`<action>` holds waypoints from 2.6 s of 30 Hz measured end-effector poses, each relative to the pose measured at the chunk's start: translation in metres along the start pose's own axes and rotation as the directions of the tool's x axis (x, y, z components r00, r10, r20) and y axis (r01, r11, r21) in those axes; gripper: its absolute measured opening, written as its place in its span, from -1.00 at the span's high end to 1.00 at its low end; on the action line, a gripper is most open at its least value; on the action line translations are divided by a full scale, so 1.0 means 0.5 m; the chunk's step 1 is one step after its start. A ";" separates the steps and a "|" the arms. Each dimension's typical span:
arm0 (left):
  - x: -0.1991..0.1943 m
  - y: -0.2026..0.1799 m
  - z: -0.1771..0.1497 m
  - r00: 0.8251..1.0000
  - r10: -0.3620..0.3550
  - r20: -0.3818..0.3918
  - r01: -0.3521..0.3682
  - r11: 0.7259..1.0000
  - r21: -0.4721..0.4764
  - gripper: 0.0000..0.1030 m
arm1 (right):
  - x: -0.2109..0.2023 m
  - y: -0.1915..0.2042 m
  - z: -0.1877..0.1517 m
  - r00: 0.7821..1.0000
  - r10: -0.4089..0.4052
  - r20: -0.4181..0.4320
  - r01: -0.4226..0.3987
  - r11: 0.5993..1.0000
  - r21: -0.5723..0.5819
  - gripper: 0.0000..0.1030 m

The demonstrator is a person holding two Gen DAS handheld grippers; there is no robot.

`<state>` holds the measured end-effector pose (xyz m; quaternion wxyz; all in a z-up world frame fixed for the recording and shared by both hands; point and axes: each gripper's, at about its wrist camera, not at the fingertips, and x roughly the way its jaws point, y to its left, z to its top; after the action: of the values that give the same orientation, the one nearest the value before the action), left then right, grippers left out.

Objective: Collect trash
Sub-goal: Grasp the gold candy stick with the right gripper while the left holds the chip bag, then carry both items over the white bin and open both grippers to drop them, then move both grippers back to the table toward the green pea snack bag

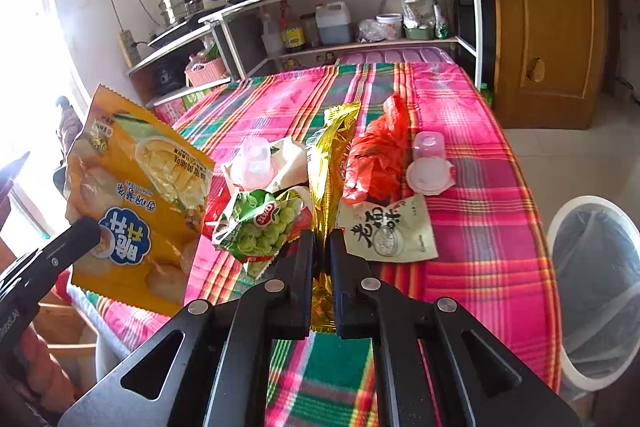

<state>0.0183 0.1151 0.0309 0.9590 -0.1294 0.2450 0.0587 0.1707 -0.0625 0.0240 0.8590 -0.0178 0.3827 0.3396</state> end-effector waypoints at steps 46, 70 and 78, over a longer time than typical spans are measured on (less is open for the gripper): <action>0.392 -0.541 -0.036 0.856 -0.351 -0.381 0.445 0.874 0.194 0.95 | -0.127 -0.508 -0.170 0.940 -0.314 -0.134 0.341 0.840 0.423 0.60; 0.265 -0.419 -0.001 0.914 -0.318 -0.251 0.367 0.912 0.183 0.44 | -0.222 -0.359 -0.119 0.954 -0.297 0.043 0.268 0.908 0.323 0.19; 0.201 -0.332 -0.007 0.945 -0.255 -0.206 0.291 0.942 0.167 0.44 | -0.209 -0.264 -0.105 0.976 -0.209 0.064 0.189 0.953 0.235 0.19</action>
<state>0.1337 -0.0403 0.0159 0.9396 -0.0726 0.3155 -0.1114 0.1660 -0.2387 0.0267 0.9012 0.0575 0.3770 0.2057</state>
